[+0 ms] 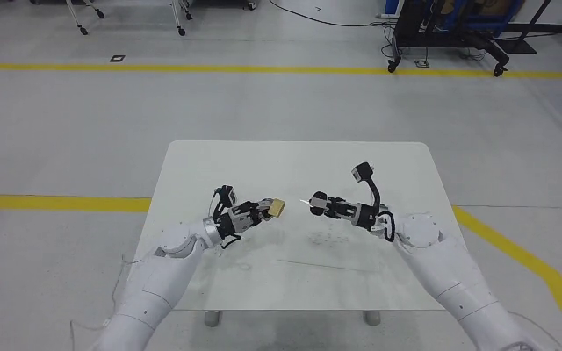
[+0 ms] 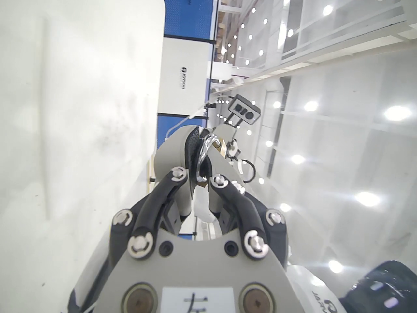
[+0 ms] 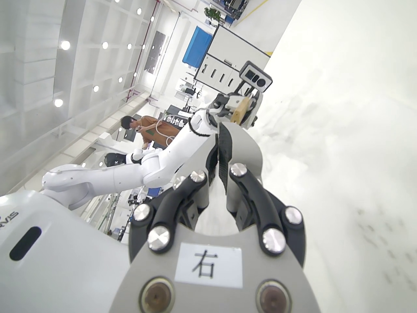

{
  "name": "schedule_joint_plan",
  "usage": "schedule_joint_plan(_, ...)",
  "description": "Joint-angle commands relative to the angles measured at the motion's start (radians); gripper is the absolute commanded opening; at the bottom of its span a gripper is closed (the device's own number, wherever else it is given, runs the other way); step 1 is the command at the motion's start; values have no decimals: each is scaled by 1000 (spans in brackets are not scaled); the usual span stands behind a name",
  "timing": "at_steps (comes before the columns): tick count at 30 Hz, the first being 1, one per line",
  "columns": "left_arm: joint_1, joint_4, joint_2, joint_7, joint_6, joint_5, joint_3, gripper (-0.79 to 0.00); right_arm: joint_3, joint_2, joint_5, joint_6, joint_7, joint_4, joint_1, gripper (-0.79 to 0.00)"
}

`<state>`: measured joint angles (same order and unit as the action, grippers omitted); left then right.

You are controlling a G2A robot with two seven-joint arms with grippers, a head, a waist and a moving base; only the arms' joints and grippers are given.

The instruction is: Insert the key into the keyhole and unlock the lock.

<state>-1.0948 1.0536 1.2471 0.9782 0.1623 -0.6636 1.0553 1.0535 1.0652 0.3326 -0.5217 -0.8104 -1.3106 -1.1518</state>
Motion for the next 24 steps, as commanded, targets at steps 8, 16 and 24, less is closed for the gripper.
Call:
schedule_joint_plan(8, 51, -109, 14, 94, 88, -8, -24, -785, -79, 36, 13, 20, 3, 36, 97, -785)
schedule_joint_plan(16, 45, -123, 17, 174, 91, -72, -12, -785, -153, 76, 21, 8, 30, 98, 172, -785)
schedule_joint_plan(24, 76, -157, 32, 171, 63, -86, -35, -785, -188, 101, 45, -15, 8, 167, 204, -785)
